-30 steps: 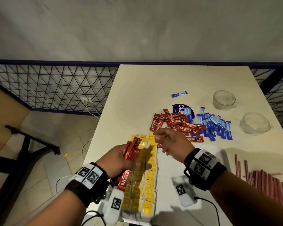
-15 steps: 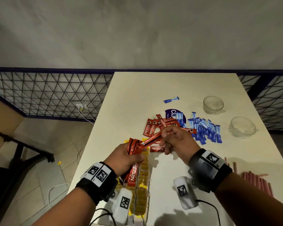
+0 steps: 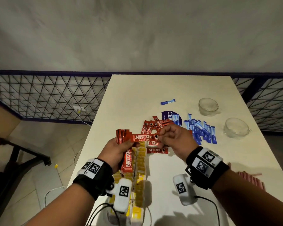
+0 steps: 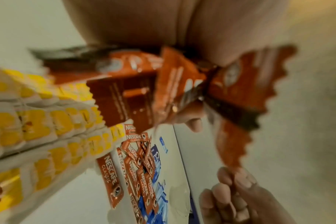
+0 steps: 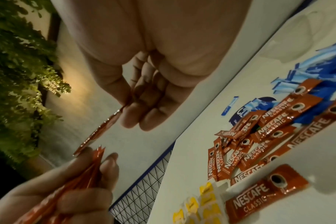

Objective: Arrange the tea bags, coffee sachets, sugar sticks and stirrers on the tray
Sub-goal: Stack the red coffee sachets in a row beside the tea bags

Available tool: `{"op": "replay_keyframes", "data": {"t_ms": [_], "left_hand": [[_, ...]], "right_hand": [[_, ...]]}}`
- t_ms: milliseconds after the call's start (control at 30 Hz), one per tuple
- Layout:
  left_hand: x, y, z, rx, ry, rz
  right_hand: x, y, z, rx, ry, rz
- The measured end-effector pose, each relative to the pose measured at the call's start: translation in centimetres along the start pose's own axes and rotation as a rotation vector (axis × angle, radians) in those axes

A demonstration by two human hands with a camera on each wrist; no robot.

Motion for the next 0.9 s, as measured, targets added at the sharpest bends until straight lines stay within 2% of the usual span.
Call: {"op": "replay_keyframes", "data": {"t_ms": [100, 233, 367, 533, 767, 900], "left_hand": [[-0.8, 0.1, 0.9, -0.028, 0.032, 0.053], [-1.1, 0.0, 0.4, -0.076, -0.051, 0.051], [-0.8, 0.0, 0.4, -0.089, 0.124, 0.069], [-0.6, 0.0, 0.3, -0.140, 0.235, 0.108], [-0.5, 0.4, 0.0, -0.165, 0.397, 0.151], [-0.4, 0.4, -1.9, -0.191, 0.550, 0.163]], "right_hand": [[-0.1, -0.1, -0.3, -0.034, -0.034, -0.015], [-0.2, -0.3, -1.5, -0.098, -0.033, -0.026], [-0.3, -0.6, -1.6, -0.114, -0.104, -0.038], [-1.0, -0.8, -1.3, -0.083, 0.072, 0.074], [-2.4, -0.9, -1.6, -0.108, 0.080, 0.108], [-5.2, -0.2, -3.3, -0.177, 0.084, 0.234]]}}
Point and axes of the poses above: each hand's wrist, its own y-axis towards the middle knuckle, its own z-axis out of the palm, x = y × z, the point moved 6 cm from there along y, towards the middle knuckle, and after that the axes turned 11 degrees about z, right-handed, at the moved point
